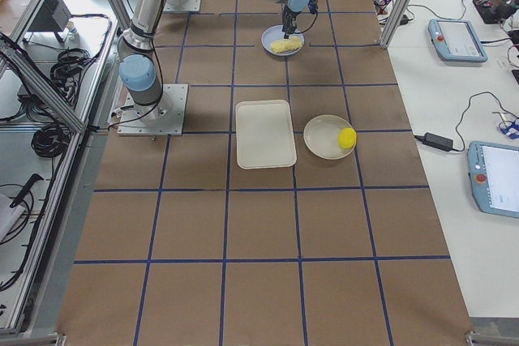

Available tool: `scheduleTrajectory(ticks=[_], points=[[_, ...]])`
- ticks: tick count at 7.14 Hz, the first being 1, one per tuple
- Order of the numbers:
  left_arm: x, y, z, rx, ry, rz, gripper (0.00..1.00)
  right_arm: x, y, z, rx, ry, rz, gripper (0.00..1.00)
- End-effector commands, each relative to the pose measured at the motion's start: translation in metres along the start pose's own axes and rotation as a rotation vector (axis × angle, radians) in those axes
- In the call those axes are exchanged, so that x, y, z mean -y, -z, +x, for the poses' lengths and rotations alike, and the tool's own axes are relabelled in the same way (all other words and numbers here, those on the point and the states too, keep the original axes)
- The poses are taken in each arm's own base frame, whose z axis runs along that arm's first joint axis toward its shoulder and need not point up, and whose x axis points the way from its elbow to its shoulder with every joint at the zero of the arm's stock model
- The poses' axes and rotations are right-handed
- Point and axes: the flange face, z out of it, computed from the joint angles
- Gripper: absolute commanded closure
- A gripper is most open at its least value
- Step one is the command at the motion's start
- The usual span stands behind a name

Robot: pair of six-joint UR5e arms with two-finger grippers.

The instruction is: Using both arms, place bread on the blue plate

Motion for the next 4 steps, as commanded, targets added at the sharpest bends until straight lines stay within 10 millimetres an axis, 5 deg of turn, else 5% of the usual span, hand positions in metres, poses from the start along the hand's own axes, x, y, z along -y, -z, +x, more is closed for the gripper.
scheduleTrajectory(ticks=[1,2,4], points=[[0.000,0.000,0.000,0.001,0.001,0.000,0.00,0.007,0.066,0.044,0.008,-0.040,-0.030,0.00],[0.000,0.001,0.000,0.003,-0.001,0.001,0.00,0.009,0.105,0.073,0.019,-0.054,-0.015,0.00],[0.000,0.004,0.000,0.003,0.007,0.007,0.00,0.005,0.165,0.164,0.049,-0.036,0.076,0.00]])
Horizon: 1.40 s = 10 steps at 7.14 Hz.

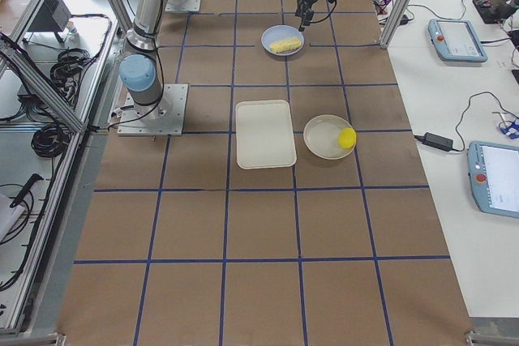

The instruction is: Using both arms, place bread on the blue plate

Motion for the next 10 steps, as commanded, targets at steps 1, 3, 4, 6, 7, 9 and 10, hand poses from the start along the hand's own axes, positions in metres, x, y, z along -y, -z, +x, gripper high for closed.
scheduleTrajectory(ticks=[1,3,4,6,7,9,10], points=[[0.000,0.003,0.002,-0.003,0.006,0.006,0.00,-0.028,0.073,0.095,0.029,-0.022,0.067,0.00],[0.000,0.006,0.003,-0.001,0.006,0.013,0.00,-0.072,0.085,0.112,0.035,-0.040,0.035,0.00],[-0.001,0.008,0.003,0.000,0.004,0.016,0.00,-0.090,0.077,0.112,0.042,-0.053,0.043,0.00],[-0.002,0.009,0.001,-0.001,0.002,0.019,0.00,-0.102,0.074,0.108,0.034,-0.054,0.097,0.00],[-0.003,0.007,0.003,-0.002,0.004,0.015,0.00,-0.113,0.073,0.104,0.035,-0.075,0.097,0.00],[-0.002,0.014,0.005,-0.001,0.003,0.028,0.00,-0.114,0.070,0.111,0.026,-0.082,0.153,0.00],[-0.002,0.010,0.005,-0.001,0.004,0.021,0.00,-0.113,0.072,0.111,0.027,-0.087,0.167,0.00]])
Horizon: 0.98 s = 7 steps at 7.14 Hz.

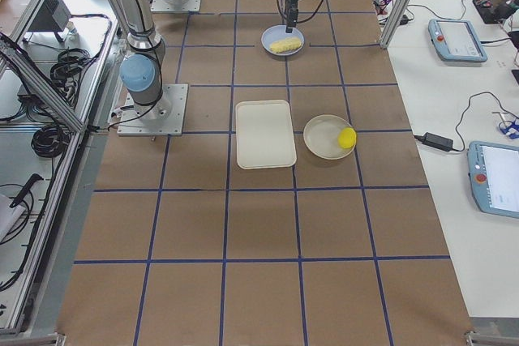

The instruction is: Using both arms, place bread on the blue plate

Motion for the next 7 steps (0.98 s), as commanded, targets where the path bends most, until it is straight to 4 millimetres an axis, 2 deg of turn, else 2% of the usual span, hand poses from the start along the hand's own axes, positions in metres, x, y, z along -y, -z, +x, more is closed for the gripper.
scheduleTrajectory(ticks=[1,5,7], points=[[0.0001,-0.0041,0.0015,0.002,0.001,-0.009,0.00,0.0034,-0.0026,0.0039,0.003,-0.005,0.021,0.00],[0.0005,-0.0062,0.0015,0.002,0.001,-0.012,0.00,0.0021,0.0043,0.0027,0.004,-0.012,0.035,0.00],[0.0010,-0.0077,0.0013,0.003,0.003,-0.015,0.00,0.0015,-0.0035,0.0020,0.006,-0.010,0.018,0.00]])
